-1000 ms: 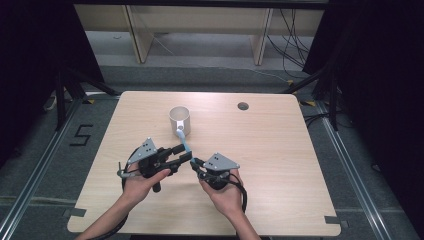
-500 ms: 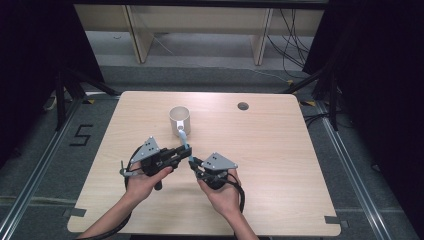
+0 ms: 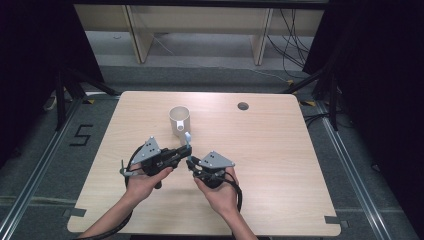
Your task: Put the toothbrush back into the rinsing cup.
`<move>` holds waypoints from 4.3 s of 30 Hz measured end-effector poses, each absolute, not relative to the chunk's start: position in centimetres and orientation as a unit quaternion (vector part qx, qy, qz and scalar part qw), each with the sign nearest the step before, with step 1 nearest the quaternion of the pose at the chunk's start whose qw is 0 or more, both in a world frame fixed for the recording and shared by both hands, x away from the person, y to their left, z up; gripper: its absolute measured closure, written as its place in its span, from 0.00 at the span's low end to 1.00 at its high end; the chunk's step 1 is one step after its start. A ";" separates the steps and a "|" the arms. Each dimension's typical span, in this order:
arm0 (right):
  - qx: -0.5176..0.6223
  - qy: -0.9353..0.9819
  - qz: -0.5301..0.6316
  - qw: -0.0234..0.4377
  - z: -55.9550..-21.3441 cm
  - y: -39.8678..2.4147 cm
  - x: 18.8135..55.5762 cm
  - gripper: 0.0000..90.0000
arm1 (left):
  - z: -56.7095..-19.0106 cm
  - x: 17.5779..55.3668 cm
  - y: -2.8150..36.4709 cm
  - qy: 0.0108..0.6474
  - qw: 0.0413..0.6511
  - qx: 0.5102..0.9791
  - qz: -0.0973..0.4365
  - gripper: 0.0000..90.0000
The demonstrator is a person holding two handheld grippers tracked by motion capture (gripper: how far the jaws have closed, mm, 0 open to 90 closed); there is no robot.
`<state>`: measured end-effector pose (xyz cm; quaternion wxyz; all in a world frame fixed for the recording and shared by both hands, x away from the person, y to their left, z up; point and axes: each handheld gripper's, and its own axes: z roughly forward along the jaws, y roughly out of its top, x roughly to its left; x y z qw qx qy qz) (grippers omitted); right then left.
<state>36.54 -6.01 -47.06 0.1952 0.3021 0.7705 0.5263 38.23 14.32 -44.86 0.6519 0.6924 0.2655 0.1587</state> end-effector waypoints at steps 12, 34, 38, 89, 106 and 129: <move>0.306 0.777 0.511 0.206 -46.6 -6.8 36.0 0.71 | -44.3 38.5 14.9 0.270 0.655 0.686 0.166 0.93; 0.363 0.766 0.471 0.245 -47.3 -14.2 35.9 0.56 | -43.7 39.6 17.7 0.287 0.657 0.667 0.205 0.93; 0.375 0.763 0.463 0.249 -47.8 -15.6 35.8 0.56 | -43.4 39.8 18.1 0.289 0.657 0.664 0.212 0.93; 0.427 0.714 0.458 0.313 -50.8 -19.5 34.6 0.53 | -40.1 44.2 18.3 0.275 0.671 0.637 0.261 0.93; 0.427 0.714 0.459 0.312 -50.8 -19.5 34.6 0.53 | -39.5 45.5 17.3 0.272 0.672 0.638 0.261 0.93; 0.429 0.713 0.460 0.309 -50.8 -19.5 34.6 0.53 | -40.5 46.9 16.7 0.281 0.660 0.645 0.265 0.93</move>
